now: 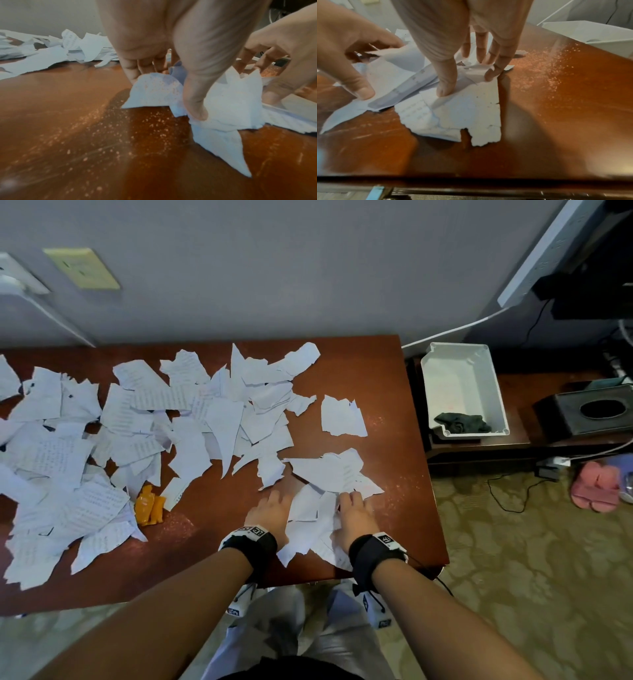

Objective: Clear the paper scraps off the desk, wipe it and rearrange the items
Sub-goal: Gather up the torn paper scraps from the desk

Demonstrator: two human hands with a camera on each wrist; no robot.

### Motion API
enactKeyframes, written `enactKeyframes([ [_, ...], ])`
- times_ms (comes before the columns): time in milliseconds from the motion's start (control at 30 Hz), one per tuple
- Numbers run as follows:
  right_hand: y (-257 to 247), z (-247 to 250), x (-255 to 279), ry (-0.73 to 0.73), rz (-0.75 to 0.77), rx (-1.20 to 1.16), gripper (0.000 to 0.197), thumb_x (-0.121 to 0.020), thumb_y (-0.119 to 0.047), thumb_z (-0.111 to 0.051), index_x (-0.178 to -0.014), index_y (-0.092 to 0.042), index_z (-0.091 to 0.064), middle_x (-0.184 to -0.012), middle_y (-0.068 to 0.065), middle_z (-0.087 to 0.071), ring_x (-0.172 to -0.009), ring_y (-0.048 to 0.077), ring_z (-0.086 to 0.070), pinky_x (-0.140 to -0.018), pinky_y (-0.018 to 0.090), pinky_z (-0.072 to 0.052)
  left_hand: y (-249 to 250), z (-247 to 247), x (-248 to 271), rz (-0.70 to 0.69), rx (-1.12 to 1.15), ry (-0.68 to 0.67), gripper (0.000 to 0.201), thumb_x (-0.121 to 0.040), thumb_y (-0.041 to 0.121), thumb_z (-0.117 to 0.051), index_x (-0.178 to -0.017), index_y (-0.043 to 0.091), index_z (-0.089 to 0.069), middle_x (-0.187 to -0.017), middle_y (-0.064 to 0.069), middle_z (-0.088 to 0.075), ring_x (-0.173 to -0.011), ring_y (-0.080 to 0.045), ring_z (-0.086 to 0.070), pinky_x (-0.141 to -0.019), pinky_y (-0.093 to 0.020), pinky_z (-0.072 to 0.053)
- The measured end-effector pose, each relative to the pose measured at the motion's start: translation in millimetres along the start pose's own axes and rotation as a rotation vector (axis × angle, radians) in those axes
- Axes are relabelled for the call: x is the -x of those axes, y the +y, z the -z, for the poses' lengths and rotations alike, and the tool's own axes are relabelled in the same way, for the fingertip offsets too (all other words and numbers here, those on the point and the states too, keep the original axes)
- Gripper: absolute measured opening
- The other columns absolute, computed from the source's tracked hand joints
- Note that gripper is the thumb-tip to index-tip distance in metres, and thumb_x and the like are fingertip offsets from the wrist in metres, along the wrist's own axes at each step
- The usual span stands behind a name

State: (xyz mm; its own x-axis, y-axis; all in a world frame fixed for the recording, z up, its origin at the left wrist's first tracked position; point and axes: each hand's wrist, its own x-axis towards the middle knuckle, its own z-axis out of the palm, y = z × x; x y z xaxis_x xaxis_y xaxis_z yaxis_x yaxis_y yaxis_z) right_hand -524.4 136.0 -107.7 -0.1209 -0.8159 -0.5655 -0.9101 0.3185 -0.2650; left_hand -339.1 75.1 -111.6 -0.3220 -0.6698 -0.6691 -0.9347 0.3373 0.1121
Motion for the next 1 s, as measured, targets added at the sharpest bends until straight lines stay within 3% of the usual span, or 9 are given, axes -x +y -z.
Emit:
enactKeyframes([
  [133, 3, 3, -3, -0.046, 0.019, -0.015, 0.06, -0.083, -0.016, -0.07, -0.133, -0.015, -0.038, -0.131, 0.009, -0.044, -0.118, 0.031, -0.048, -0.096, 0.035, -0.047, 2, -2, 0, 0.046, 0.093, -0.031, 0.055, -0.088, 0.016, -0.063, -0.138, 0.022, -0.04, -0.128, -0.005, -0.052, -0.115, -0.027, -0.056, -0.091, -0.037, -0.051],
  [300, 7, 6, -3, -0.122, 0.008, -0.03, 0.026, -0.087, -0.018, -0.062, -0.112, -0.016, -0.054, -0.112, 0.009, -0.063, -0.102, 0.029, -0.062, -0.084, 0.033, -0.051, 3, 3, -1, 0.119, 0.127, -0.094, 0.019, -0.092, 0.02, -0.056, -0.111, 0.02, -0.06, -0.113, -0.005, -0.063, -0.1, -0.025, -0.064, -0.088, -0.036, -0.054],
  [400, 10, 11, 0, -0.118, 0.001, -0.043, 0.024, -0.091, -0.014, -0.054, -0.113, -0.018, -0.064, -0.117, 0.005, -0.064, -0.101, 0.027, -0.063, -0.089, 0.032, -0.052, -4, 11, 3, 0.17, 0.141, -0.09, 0.009, -0.09, 0.021, -0.058, -0.097, 0.021, -0.064, -0.098, -0.003, -0.065, -0.09, -0.024, -0.067, -0.083, -0.036, -0.057],
  [600, 26, 40, 6, -0.051, 0.025, 0.0, 0.028, -0.093, -0.024, -0.055, -0.118, -0.017, -0.063, -0.127, 0.003, -0.049, -0.109, 0.027, -0.057, -0.091, 0.032, -0.048, -27, 52, 20, 0.139, 0.022, 0.098, 0.022, -0.088, 0.027, -0.063, -0.106, 0.015, -0.06, -0.103, -0.004, -0.056, -0.096, -0.025, -0.062, -0.082, -0.038, -0.054],
  [700, 33, 61, 6, -0.033, 0.036, -0.035, 0.029, -0.091, -0.026, -0.058, -0.118, -0.014, -0.063, -0.127, 0.001, -0.052, -0.112, 0.025, -0.055, -0.091, 0.029, -0.044, -29, 76, 22, 0.071, -0.097, 0.157, 0.025, -0.089, 0.028, -0.061, -0.11, 0.016, -0.065, -0.111, -0.005, -0.055, -0.101, -0.024, -0.058, -0.084, -0.035, -0.052],
  [833, 36, 80, 0, -0.046, 0.043, -0.041, 0.021, -0.091, -0.018, -0.057, -0.111, -0.015, -0.062, -0.116, 0.006, -0.062, -0.095, 0.025, -0.058, -0.078, 0.026, -0.047, -13, 96, 15, 0.047, -0.132, 0.165, 0.025, -0.092, 0.026, -0.054, -0.115, 0.017, -0.06, -0.113, -0.006, -0.061, -0.104, -0.026, -0.061, -0.084, -0.034, -0.05],
  [933, 38, 84, -13, -0.065, 0.055, -0.005, 0.03, -0.088, -0.005, -0.055, -0.112, -0.023, -0.053, -0.115, 0.006, -0.059, -0.082, 0.022, -0.055, -0.074, 0.028, -0.05, 7, 100, 2, 0.047, -0.157, 0.164, 0.048, -0.089, 0.026, -0.057, -0.136, 0.026, -0.045, -0.117, -0.004, -0.065, -0.103, -0.025, -0.064, -0.083, -0.035, -0.051],
  [1000, 39, 81, -26, -0.114, 0.072, -0.023, 0.056, -0.084, 0.0, -0.054, -0.132, -0.027, -0.041, -0.122, 0.006, -0.056, -0.091, 0.024, -0.061, -0.082, 0.035, -0.054, 15, 95, -14, 0.053, -0.126, 0.155, 0.074, -0.087, 0.024, -0.062, -0.149, 0.033, -0.022, -0.117, -0.004, -0.066, -0.099, -0.026, -0.066, -0.08, -0.037, -0.053],
])
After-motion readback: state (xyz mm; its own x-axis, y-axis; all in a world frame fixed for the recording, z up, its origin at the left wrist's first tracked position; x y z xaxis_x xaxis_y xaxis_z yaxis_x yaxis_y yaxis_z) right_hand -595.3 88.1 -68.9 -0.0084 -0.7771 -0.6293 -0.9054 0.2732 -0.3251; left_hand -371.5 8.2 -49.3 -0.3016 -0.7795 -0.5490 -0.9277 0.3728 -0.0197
